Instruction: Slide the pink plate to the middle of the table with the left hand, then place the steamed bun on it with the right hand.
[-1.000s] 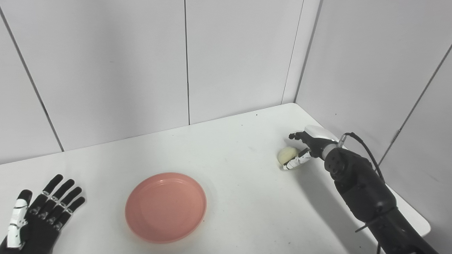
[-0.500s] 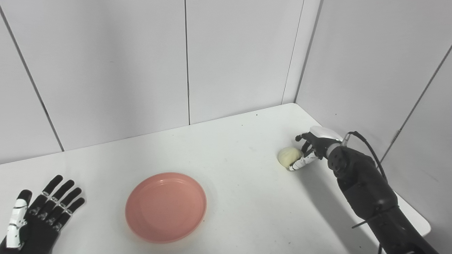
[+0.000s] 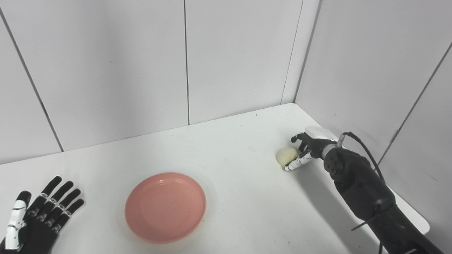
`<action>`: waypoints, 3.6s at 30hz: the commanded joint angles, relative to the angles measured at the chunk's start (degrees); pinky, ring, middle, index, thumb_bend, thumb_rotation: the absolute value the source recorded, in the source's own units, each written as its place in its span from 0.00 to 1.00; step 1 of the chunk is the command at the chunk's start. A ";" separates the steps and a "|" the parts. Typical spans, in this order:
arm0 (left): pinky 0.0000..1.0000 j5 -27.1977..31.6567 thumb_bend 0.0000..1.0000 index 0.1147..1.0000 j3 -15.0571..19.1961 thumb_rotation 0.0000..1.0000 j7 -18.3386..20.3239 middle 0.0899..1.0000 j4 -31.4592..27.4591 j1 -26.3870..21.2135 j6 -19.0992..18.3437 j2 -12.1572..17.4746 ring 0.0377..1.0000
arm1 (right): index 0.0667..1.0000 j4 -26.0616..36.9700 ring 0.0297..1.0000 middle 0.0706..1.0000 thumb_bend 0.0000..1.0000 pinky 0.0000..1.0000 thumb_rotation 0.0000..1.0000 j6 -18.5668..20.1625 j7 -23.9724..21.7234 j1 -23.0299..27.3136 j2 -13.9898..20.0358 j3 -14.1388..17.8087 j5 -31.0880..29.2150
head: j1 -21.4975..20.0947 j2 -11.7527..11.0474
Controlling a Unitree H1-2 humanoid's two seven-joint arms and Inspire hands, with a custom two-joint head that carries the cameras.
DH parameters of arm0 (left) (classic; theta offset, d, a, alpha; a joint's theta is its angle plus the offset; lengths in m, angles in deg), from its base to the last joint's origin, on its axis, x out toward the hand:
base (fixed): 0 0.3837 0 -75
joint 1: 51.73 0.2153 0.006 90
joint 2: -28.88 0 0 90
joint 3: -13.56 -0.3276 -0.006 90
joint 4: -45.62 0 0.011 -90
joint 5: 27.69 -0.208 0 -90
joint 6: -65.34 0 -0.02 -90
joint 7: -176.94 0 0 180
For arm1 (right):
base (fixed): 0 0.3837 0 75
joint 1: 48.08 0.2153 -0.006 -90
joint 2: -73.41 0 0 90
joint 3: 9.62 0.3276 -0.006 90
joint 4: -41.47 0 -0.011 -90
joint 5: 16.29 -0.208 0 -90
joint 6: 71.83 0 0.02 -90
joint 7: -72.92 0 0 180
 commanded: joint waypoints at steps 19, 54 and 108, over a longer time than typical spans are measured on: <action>0.86 -2.35 0.64 0.88 -0.96 0.83 -2.45 0.88 2.52 3.05 -5.03 0.70 0.86 | 0.49 -3.02 0.43 0.42 0.52 0.39 0.00 -8.25 12.81 1.19 1.90 -0.83 -8.88 | 0.12 0.18; 0.91 -7.34 0.64 0.93 -6.82 0.85 -7.85 0.92 -3.38 4.66 -3.45 -6.96 0.91 | 0.51 16.61 0.40 0.40 0.52 0.41 0.00 -8.06 7.93 10.54 -0.73 -7.84 -9.88 | 22.86 -1.56; 0.96 -10.48 0.56 0.97 -9.54 0.99 -14.57 0.95 -8.38 3.59 -9.15 -11.90 0.93 | 0.51 10.96 0.39 0.38 0.52 0.34 0.00 -12.02 2.18 13.25 -21.91 -25.28 -7.03 | 33.46 3.07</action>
